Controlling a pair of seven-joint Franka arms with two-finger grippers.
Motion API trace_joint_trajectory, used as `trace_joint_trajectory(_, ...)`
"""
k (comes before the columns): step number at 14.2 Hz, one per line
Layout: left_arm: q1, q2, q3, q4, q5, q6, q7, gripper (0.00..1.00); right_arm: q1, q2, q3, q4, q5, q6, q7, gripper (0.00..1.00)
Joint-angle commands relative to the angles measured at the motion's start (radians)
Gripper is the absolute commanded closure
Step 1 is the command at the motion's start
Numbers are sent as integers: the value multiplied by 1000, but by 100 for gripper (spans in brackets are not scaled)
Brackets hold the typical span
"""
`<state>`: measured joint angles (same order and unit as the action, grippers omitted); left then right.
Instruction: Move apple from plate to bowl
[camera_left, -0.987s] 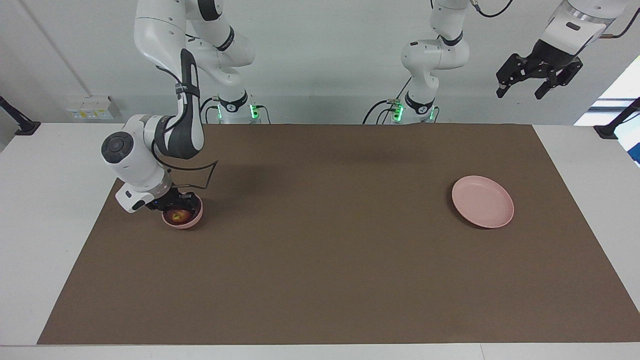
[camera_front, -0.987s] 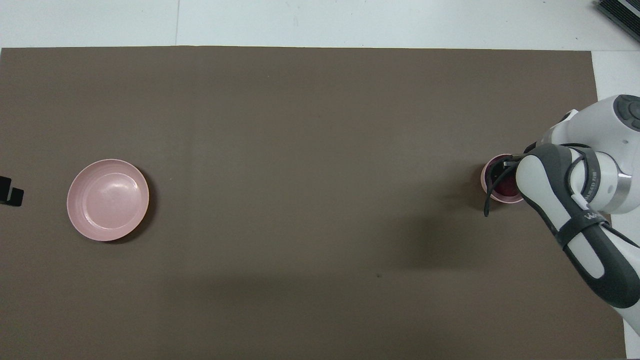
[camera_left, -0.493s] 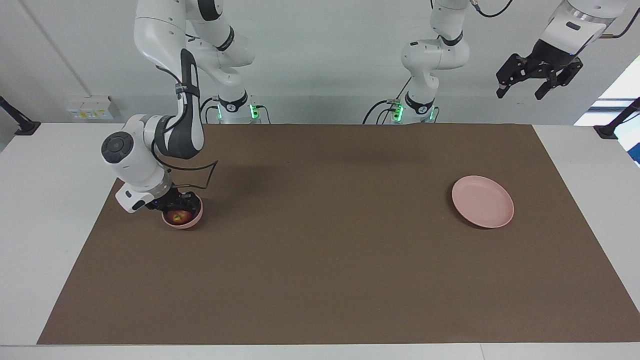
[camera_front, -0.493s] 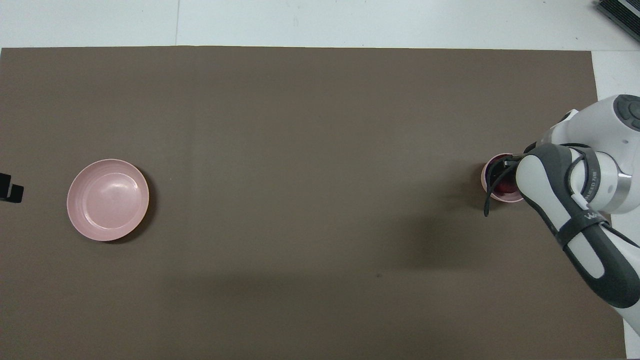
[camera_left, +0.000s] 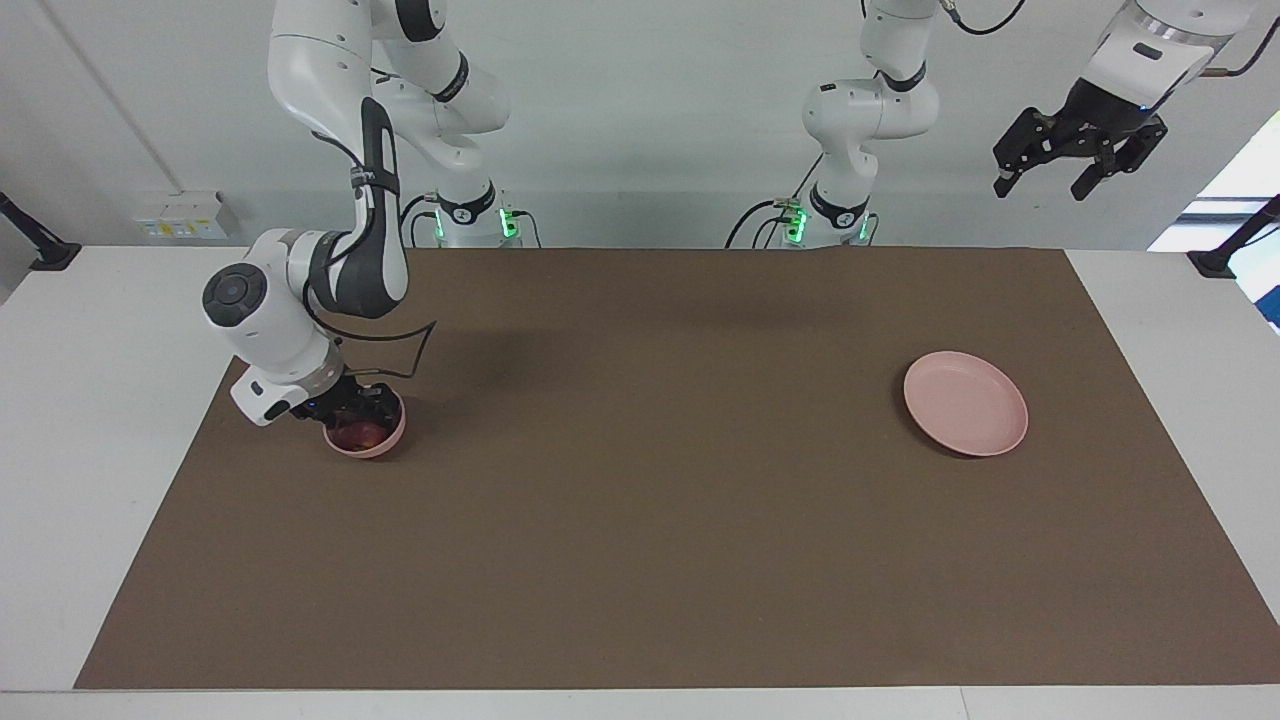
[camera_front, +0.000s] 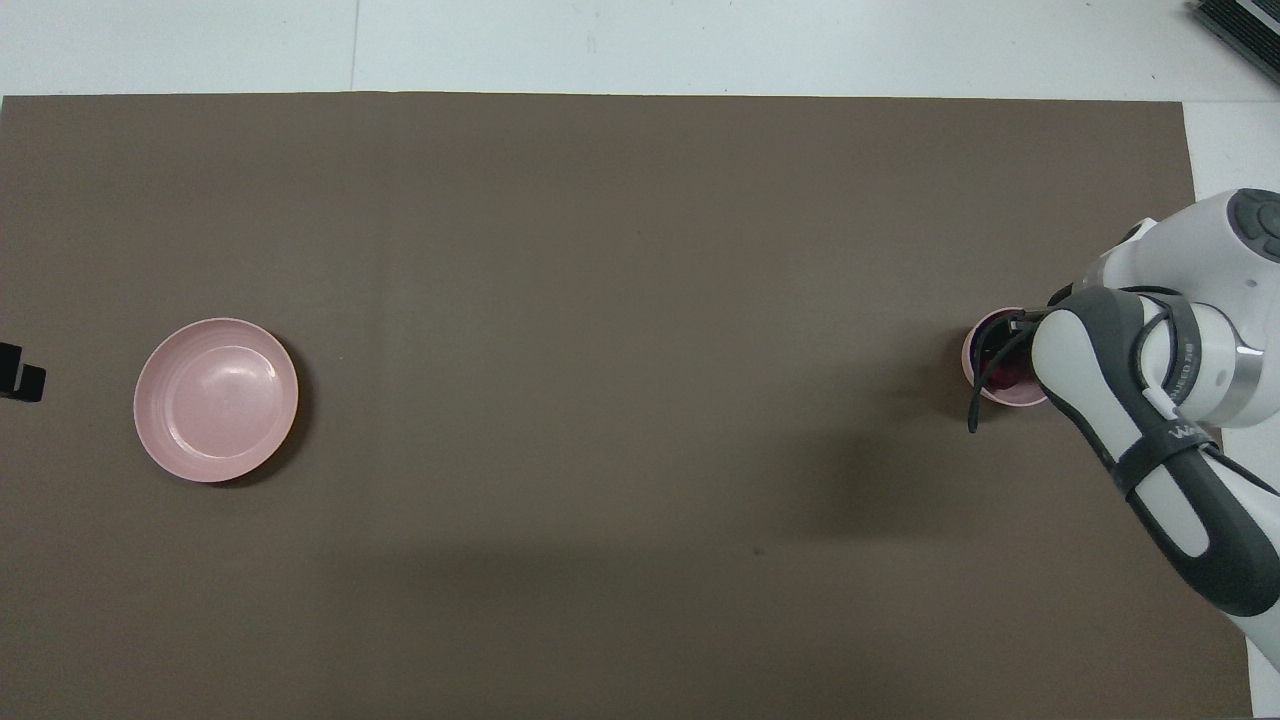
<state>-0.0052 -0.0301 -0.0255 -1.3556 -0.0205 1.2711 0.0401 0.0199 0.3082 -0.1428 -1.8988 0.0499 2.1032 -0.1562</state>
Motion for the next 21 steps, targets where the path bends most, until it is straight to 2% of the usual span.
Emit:
trace_joint_trajectory(1,10,-14,-7,-10,10,17,4,0,-5,-17,9,13,-1,-12,18,0)
trace_joint_trajectory(5,10,-14,-2,-10,10,4,-3,0,-5,-69,12,70,-1,-120,20,0)
trace_joint_trajectory(10,10,-14,-2,-10,10,2,-3,0,14,-175,14,73,-18,-183,24,0)
trace_joint_trajectory(13,10,-14,-1,-10,10,4,-5,0,20,-227,15,89,-38,-216,87,0)
trace_joint_trajectory(21,10,-14,-1,-10,10,2,-5,0,14,-273,8,345,-48,-517,150,0)
